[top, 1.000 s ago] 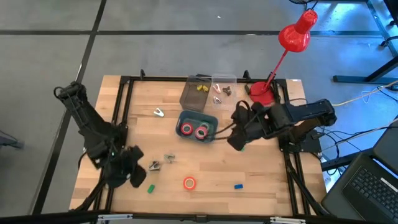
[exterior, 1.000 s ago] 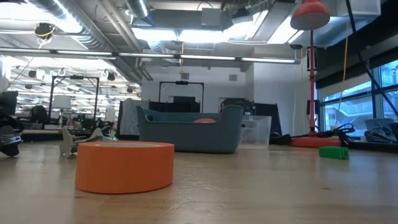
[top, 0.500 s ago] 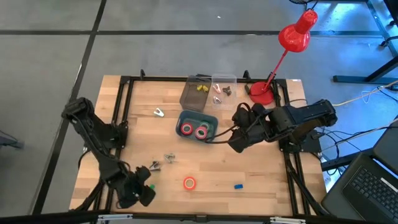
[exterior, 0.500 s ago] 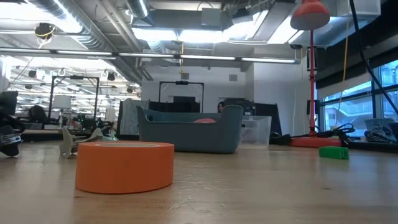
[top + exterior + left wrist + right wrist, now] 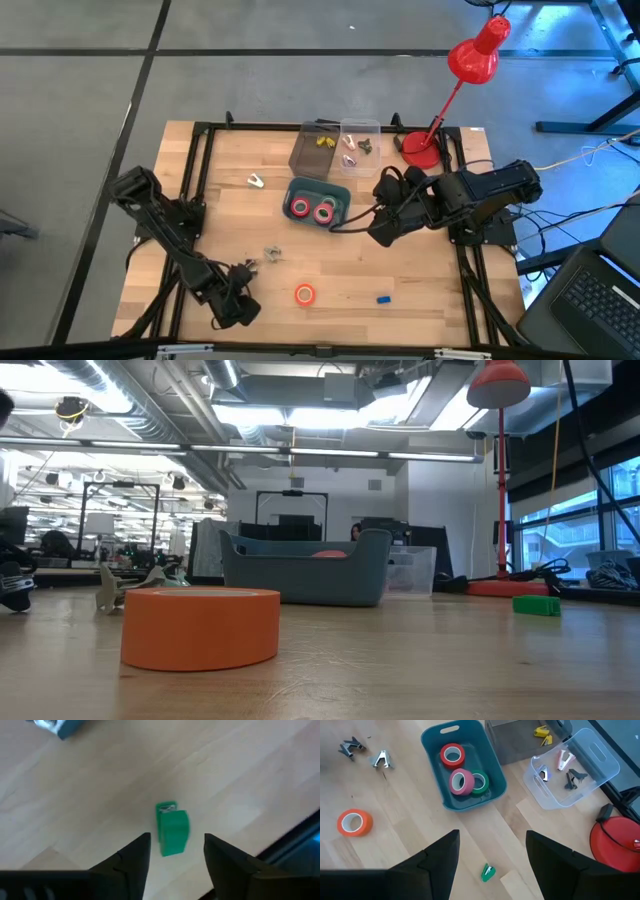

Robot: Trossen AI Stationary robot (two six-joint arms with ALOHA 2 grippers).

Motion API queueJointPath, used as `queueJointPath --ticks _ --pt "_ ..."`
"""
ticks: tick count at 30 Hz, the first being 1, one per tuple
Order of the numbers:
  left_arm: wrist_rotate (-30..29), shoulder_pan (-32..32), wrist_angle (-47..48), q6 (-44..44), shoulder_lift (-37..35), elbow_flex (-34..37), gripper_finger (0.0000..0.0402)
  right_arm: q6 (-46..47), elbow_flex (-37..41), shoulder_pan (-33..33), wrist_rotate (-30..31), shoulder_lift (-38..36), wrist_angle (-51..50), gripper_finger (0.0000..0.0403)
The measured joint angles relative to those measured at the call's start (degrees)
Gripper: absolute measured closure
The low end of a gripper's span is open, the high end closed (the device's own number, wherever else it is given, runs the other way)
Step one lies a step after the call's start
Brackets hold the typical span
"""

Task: Pick and place Stapler, Stapler remover, tape
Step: Put the bottom green stapler into the black bin

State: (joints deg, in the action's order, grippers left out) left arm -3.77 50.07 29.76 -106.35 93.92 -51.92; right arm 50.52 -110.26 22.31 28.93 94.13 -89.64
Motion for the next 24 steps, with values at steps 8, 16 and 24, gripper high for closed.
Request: queueJointPath --ticks 8,16,24 --pt "1.1 -0.75 -0.14 0.58 3.53 -0.24 0.0207 -0.2 0.0 0.0 0.02 0.0 -0.4 0.0173" --pt "1.85 -0.78 -0.18 2.39 3.24 0.05 0.0296 -0.28 0.0 0.0 2.04 0.0 -0.39 0.0173" --pt "1.68 -0.86 -6.17 4.88 3.45 0.08 0.0338 -1.27 0.0 0.02 3.02 0.0 -0.38 0.0173"
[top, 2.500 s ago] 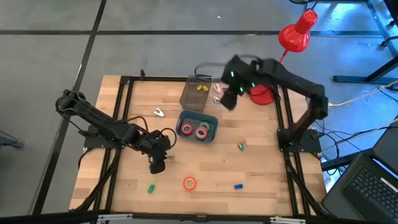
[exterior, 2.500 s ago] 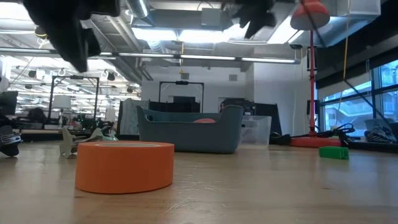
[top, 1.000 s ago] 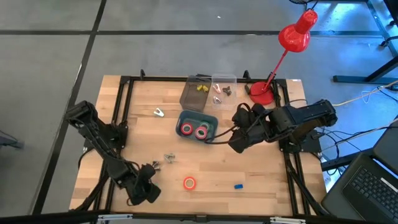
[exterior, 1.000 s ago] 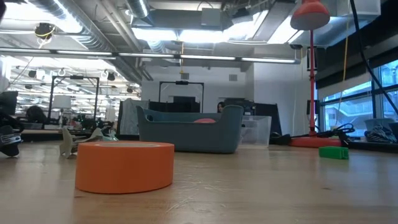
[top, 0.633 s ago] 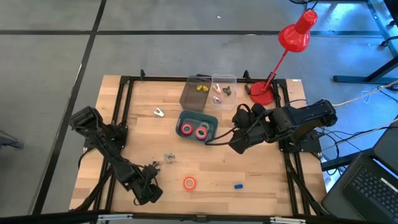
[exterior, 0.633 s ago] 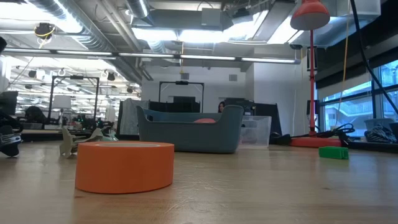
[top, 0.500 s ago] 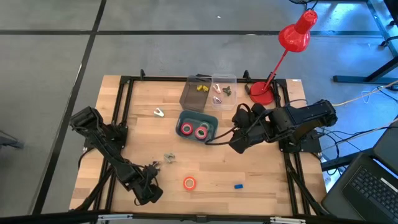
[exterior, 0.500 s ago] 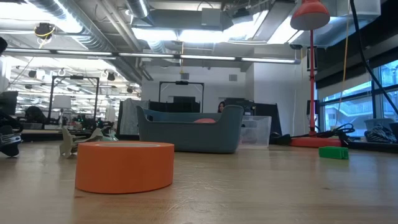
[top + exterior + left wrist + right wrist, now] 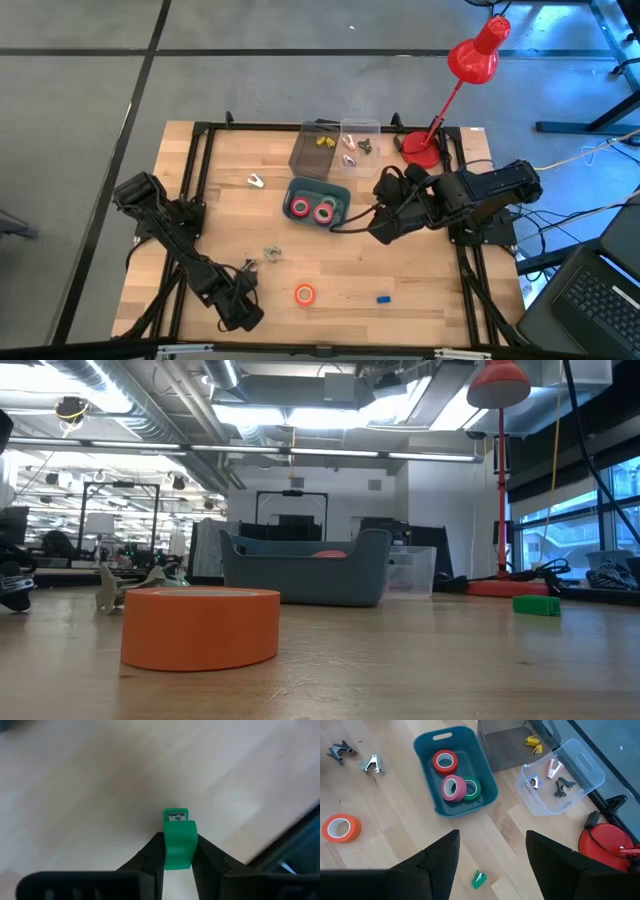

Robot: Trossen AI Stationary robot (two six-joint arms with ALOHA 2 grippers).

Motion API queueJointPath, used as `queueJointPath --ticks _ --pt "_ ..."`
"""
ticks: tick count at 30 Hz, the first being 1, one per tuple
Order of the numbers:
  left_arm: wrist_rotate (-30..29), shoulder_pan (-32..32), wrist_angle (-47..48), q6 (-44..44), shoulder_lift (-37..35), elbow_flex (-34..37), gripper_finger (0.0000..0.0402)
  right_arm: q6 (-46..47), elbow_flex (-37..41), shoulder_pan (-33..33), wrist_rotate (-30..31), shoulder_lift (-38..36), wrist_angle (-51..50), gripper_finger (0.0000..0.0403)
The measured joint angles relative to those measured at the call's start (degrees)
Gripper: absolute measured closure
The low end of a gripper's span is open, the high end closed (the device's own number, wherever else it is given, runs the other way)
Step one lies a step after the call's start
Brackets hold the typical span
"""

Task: Pick and place Stapler, Stapler remover, tape
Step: Put the bottom green stapler into the black bin

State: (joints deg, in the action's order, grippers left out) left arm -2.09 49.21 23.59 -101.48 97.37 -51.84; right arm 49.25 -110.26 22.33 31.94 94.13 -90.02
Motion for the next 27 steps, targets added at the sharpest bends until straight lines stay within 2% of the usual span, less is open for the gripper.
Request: queueJointPath --ticks 4,7,12,16,19,22,27 --pt "-1.69 -0.86 0.54 4.61 -1.91 -1.27 0.0338 -0.19 0.0 0.0 0.0 0.0 0.0 0.0173" --pt "-4.73 -2.86 2.24 11.09 -6.01 -2.68 0.0338 -0.21 0.0 0.0 0.0 0.0 0.0 0.0173" --pt "-9.34 -11.09 7.58 27.21 -14.82 -3.73 0.0338 -0.48 0.0 -0.04 0.0 0.0 0.0 0.0173" --pt "-6.68 -24.69 13.35 42.38 -20.31 -3.75 0.0338 -1.47 0.0 -0.07 0.0 0.0 0.0 0.0173" --pt "-0.93 -37.64 13.13 56.5 -22.13 -3.89 0.0338 -1.52 0.0 -0.23 0.0 0.0 0.0 0.0173" --pt "4.28 -50.66 13.3 70.09 -22.04 -6.08 0.0338 -1.53 0.0 -0.73 0.21 0.0 0.0 0.0173" --pt "10.15 -69.23 13.04 86.28 -18.37 -13.34 0.0338 -3.6 0.02 -2.61 1.95 -0.15 0.02 0.0173"
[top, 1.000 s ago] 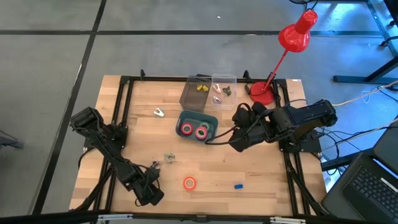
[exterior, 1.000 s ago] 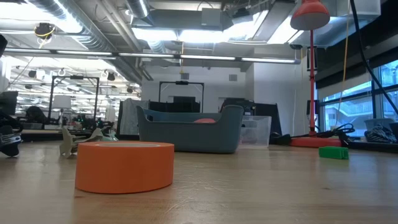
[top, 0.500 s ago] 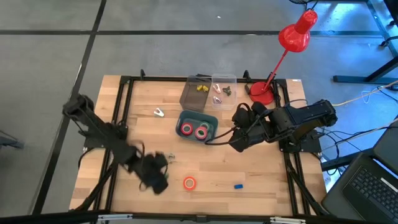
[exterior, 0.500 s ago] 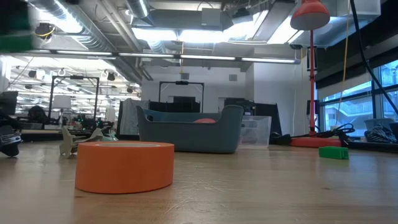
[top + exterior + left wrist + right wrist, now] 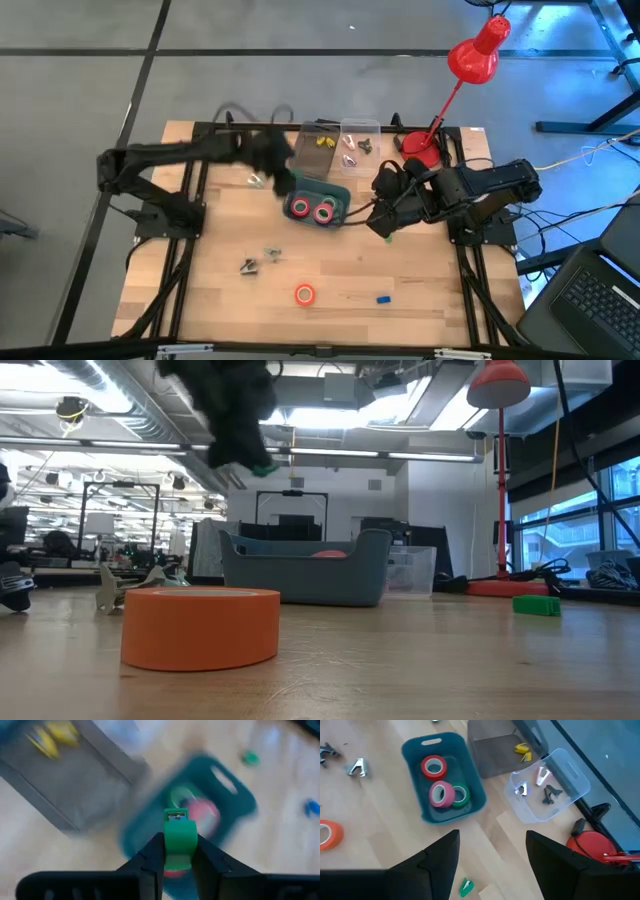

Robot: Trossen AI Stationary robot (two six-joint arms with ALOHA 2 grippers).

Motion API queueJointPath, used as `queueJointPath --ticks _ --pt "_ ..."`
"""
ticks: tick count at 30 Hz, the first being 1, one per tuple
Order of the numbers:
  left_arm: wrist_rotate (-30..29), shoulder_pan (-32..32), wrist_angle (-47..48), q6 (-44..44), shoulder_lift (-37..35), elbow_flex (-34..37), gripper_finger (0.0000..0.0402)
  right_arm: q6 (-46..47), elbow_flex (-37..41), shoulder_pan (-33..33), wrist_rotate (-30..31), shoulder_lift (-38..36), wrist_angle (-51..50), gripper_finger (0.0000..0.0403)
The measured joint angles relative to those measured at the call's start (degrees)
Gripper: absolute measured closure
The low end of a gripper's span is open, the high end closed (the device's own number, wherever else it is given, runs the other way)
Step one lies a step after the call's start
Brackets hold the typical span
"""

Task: Pick and place Stapler, Stapler remover, tape
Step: Put the bottom green stapler into the black bin

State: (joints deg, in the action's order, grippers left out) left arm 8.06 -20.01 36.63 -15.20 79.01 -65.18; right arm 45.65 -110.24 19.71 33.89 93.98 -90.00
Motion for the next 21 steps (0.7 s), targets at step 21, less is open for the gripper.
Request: queueJointPath --ticks 21 --pt "6.99 -14.15 5.43 22.76 37.73 -27.44 0.0338 -13.29 0.05 -15.16 0.55 -8.93 -0.02 0.0173"
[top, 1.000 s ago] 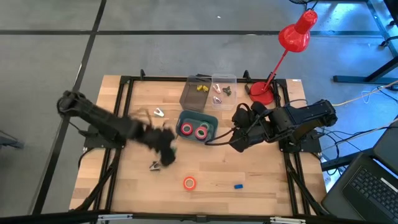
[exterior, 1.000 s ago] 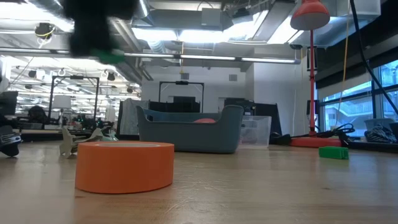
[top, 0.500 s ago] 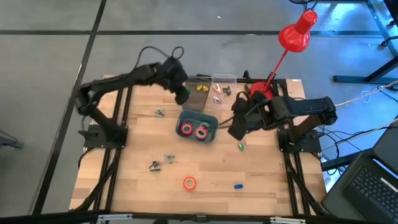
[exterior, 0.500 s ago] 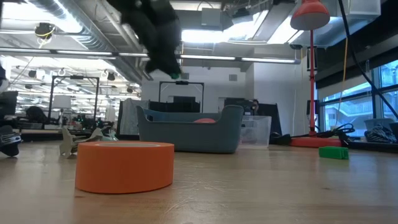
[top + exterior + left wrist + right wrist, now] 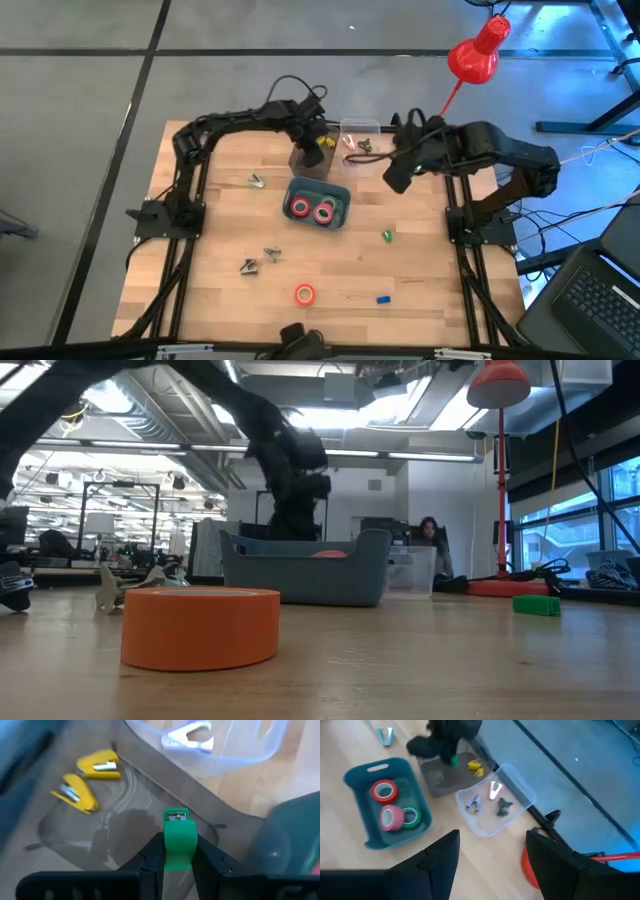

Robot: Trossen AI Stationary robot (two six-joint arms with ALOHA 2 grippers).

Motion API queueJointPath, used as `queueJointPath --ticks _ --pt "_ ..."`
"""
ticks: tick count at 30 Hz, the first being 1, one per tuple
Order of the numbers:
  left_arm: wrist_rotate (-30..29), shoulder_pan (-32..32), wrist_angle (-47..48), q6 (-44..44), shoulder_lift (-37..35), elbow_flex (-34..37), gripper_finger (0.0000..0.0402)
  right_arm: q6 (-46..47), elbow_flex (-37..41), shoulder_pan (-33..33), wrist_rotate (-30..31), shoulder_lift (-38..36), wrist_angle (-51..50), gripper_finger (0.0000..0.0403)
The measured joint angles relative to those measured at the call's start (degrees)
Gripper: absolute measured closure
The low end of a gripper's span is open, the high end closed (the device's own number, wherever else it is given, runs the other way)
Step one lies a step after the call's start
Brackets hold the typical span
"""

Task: Pick and place Stapler, Stapler remover, tape
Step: Put the bottom green stapler into the black bin, then put the light blue staple remover into the white bin

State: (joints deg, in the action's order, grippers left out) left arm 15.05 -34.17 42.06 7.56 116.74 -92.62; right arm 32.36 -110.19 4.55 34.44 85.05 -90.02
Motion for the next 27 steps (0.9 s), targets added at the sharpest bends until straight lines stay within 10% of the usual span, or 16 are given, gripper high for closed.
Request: queueJointPath --ticks 9,19,27 --pt "-3.09 1.17 0.08 -1.87 7.3 -3.97 0.0338 -8.16 0.0 -7.05 -0.45 -3.65 0.01 0.0173" --pt "-6.54 1.24 -1.08 -2.38 7.82 -3.97 0.0158 -16.43 -0.02 -13.86 -1.21 -6.8 0.0 0.0173" --pt "-7.72 1.24 3.33 -2.12 7.82 -10.07 0.0112 -17.86 -0.02 -16.83 -1.45 -7.4 0.0 0.0173"
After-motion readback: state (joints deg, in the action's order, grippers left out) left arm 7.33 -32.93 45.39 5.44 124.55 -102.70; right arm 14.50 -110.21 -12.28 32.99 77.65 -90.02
